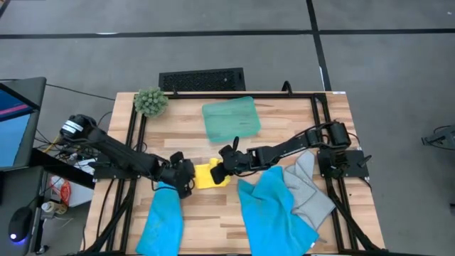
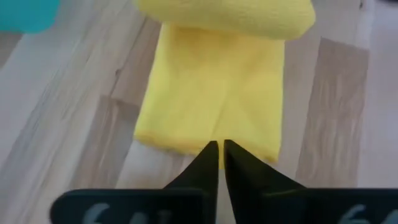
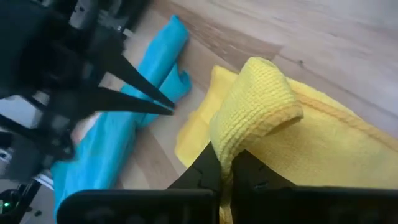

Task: Fold microfiber towels
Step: Fold the yellow microfiber towel, then put the yellow microfiber towel into the bin

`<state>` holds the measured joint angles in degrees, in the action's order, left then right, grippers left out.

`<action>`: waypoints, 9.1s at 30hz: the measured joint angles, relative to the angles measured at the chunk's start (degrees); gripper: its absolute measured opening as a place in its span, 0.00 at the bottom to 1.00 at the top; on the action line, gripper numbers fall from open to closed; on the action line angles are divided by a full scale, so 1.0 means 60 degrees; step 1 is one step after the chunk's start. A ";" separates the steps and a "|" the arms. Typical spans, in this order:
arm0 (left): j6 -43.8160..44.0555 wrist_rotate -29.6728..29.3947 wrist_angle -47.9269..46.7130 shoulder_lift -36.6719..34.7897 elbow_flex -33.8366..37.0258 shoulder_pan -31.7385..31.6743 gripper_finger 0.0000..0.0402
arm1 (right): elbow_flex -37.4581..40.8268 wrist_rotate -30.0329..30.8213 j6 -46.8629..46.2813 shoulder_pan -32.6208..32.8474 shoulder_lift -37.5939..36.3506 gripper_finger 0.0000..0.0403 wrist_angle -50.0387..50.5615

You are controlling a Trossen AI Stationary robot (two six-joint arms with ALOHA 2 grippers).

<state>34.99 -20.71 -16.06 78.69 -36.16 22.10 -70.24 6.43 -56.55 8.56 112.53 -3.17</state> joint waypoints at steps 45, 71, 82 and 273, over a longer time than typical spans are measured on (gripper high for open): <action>0.0126 0.0604 0.1262 0.1646 0.0007 -0.0101 0.00 | 0.0000 -0.0100 0.0683 0.0107 0.0116 0.59 -0.1320; -0.0223 -0.1756 0.2599 0.0544 -0.0004 0.1055 0.00 | 0.0876 0.2921 0.0716 0.1782 0.0053 0.44 0.0175; 0.0636 -0.0974 0.2489 0.2070 -0.0003 0.0961 0.00 | 0.0714 0.2529 0.0576 0.1926 0.1178 0.40 -0.0225; 0.2776 -0.3393 -0.0661 0.1134 -0.0951 0.3637 0.00 | 0.0627 0.4456 0.6496 -0.4243 -0.1078 0.49 0.2974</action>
<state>51.64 -41.07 -20.03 85.49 -41.87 43.92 -66.48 33.17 -17.57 -16.90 106.06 14.67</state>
